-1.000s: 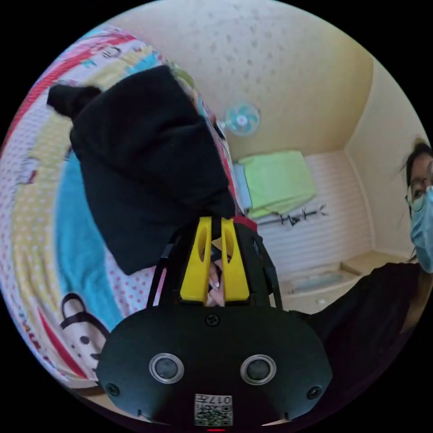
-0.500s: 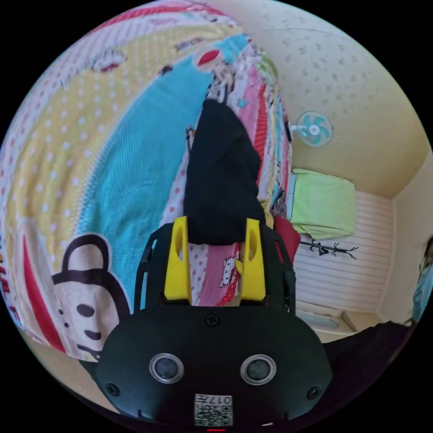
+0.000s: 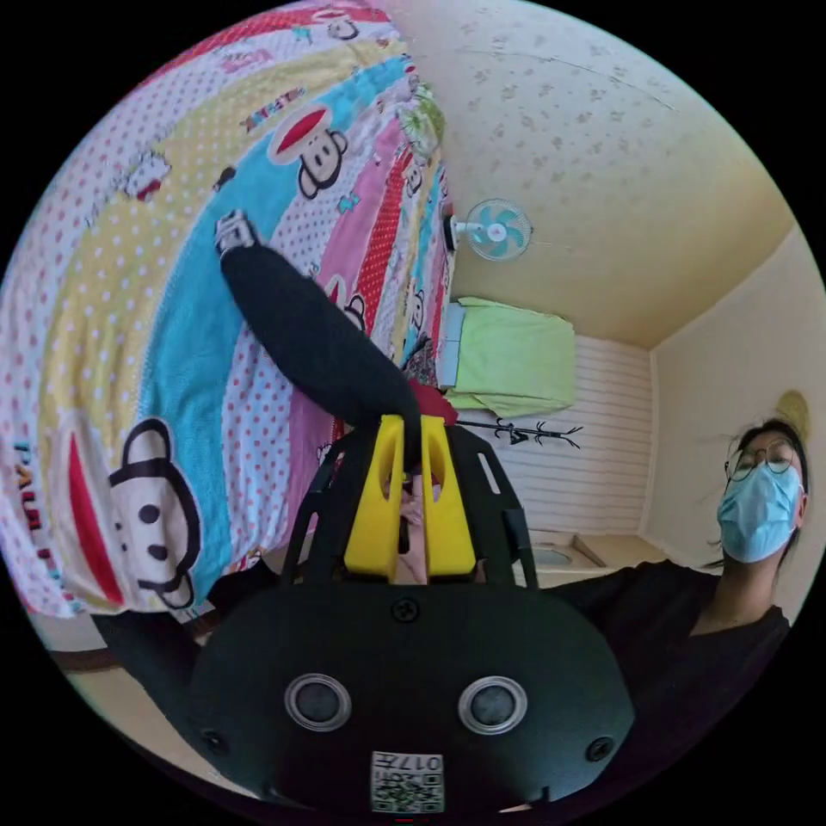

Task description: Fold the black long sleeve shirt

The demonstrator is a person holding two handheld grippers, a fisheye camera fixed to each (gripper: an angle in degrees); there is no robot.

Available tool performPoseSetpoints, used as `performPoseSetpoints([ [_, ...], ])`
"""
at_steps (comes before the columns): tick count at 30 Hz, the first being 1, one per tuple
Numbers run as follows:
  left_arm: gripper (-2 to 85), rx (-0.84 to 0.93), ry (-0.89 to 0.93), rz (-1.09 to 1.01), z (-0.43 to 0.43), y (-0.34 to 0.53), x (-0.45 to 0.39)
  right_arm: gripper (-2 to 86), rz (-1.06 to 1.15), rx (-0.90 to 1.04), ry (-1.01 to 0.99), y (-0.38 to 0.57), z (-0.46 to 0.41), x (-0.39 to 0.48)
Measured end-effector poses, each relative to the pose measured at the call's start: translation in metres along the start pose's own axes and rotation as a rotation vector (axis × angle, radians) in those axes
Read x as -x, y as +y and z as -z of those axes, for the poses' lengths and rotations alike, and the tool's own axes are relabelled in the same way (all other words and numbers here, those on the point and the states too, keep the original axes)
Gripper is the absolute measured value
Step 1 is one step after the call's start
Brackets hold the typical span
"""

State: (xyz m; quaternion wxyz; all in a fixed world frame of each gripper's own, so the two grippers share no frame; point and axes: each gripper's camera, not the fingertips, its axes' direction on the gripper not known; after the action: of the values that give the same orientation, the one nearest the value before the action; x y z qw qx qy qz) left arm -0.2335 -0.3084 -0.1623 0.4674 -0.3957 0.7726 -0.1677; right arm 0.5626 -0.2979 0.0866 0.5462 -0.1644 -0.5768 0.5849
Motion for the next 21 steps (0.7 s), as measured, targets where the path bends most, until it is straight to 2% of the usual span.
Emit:
performPoseSetpoints([
  [5,4.0,-0.115,0.033,-0.01,0.117,0.021,-0.03,7.9,0.149,0.237,0.142,0.049,-0.092,0.074],
  [7,4.0,-0.189,0.021,-0.009,0.166,0.027,-0.036,7.7,0.191,0.387,0.196,0.064,-0.167,0.09],
  [12,4.1,-0.432,0.013,-0.09,0.314,0.032,-0.061,7.6,0.29,0.628,0.179,0.103,-0.332,0.124],
  [16,4.2,-0.517,-0.045,-0.195,0.386,0.018,-0.092,7.8,0.385,0.714,0.129,0.14,-0.444,0.153],
  [19,5.2,-0.533,-0.186,-0.169,0.418,-0.001,-0.093,8.3,0.337,0.727,0.223,0.149,-0.496,0.132],
  [21,7.5,-0.533,-0.373,-0.033,0.424,-0.01,-0.064,8.6,0.306,0.744,0.331,0.149,-0.511,0.104],
])
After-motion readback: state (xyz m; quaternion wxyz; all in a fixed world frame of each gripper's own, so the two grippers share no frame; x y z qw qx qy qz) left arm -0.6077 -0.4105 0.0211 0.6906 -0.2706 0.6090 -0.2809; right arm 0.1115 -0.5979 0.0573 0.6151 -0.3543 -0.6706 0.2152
